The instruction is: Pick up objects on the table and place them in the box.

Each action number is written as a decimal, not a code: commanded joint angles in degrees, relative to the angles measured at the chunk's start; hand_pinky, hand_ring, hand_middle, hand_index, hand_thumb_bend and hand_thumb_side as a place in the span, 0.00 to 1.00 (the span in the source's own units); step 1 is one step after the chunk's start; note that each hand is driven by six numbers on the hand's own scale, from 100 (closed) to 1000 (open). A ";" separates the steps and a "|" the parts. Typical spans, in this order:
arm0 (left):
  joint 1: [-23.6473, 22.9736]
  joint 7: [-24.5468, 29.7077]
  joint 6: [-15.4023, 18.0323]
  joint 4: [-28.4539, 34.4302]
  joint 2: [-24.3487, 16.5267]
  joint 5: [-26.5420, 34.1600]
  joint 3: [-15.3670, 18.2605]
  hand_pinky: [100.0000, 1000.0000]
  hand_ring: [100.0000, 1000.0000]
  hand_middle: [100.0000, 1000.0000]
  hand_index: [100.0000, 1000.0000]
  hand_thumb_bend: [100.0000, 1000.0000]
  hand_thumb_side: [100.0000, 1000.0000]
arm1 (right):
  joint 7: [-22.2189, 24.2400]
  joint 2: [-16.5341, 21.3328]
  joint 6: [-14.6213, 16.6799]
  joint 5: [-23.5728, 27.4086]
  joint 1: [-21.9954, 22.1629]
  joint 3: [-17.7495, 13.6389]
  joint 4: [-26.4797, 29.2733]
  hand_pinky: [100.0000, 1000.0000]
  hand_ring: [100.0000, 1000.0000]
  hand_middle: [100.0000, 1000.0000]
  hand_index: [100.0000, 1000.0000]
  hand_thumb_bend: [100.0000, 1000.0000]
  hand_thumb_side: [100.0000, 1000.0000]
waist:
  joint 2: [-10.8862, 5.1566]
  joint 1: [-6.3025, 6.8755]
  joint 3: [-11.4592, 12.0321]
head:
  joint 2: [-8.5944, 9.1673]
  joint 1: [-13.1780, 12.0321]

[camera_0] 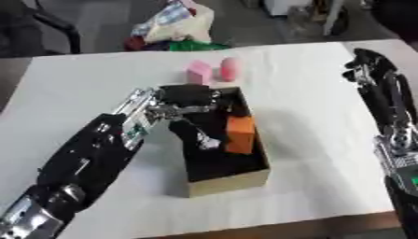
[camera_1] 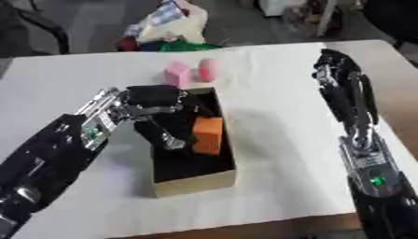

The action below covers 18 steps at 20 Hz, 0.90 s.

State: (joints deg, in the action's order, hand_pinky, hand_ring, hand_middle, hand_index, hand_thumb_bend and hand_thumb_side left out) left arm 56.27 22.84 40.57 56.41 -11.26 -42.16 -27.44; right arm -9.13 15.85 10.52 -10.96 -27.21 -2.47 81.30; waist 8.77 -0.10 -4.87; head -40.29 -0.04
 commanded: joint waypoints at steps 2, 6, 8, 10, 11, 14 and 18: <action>0.90 10.67 11.34 2.40 -1.89 0.37 -0.18 0.71 0.65 0.70 0.94 0.38 0.85 | 0.09 0.76 0.01 0.14 -0.70 -0.28 0.82 0.65 0.58 0.57 0.81 0.00 0.75 | -1.00 -0.16 0.15 | -0.32 0.06; 1.28 10.00 10.67 4.18 -3.13 1.94 0.30 0.73 0.67 0.71 0.94 0.39 0.87 | 0.10 0.75 0.03 0.18 -0.67 -0.30 0.85 0.66 0.59 0.57 0.81 0.00 0.74 | -1.05 -0.17 0.34 | -0.30 0.07; 1.45 9.56 9.72 5.36 -4.00 3.29 0.91 0.73 0.67 0.71 0.94 0.36 0.87 | 0.14 0.80 0.02 0.14 -0.68 -0.29 0.81 0.66 0.59 0.57 0.81 0.00 0.74 | -1.08 -0.22 0.43 | -0.31 0.08; 1.37 9.28 8.38 6.62 -4.83 5.00 1.60 0.73 0.67 0.71 0.94 0.34 0.87 | 0.15 0.92 -0.02 0.06 -0.78 -0.32 0.71 0.66 0.59 0.57 0.81 0.00 0.74 | -1.13 -0.31 0.56 | -0.25 0.15; 1.19 9.14 7.60 7.32 -5.24 6.02 2.06 0.72 0.65 0.69 0.92 0.32 0.87 | 0.16 1.03 -0.04 -0.01 -0.88 -0.32 0.65 0.66 0.59 0.57 0.81 0.00 0.74 | -1.18 -0.38 0.68 | -0.27 0.16; 0.16 8.86 4.54 9.87 -6.42 9.96 3.58 0.72 0.64 0.67 0.91 0.28 0.86 | 0.30 1.43 -0.09 -0.37 -1.42 -0.25 0.42 0.66 0.59 0.57 0.81 0.00 0.74 | -1.29 -0.59 1.08 | -0.20 0.28; -1.74 8.54 -0.30 14.73 -8.44 16.11 5.87 0.71 0.62 0.65 0.90 0.25 0.86 | 0.94 2.43 -0.30 -1.38 -3.07 0.18 -0.33 0.66 0.59 0.57 0.82 0.00 0.73 | -1.51 -0.98 1.90 | -0.11 0.58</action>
State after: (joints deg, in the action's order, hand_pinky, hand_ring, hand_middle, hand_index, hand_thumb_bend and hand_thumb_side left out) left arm 53.60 26.66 36.76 68.85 -18.02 -27.96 -22.92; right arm -8.52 16.49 10.15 -11.77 -29.14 -2.34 80.66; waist 8.40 -1.02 -2.86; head -40.30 0.27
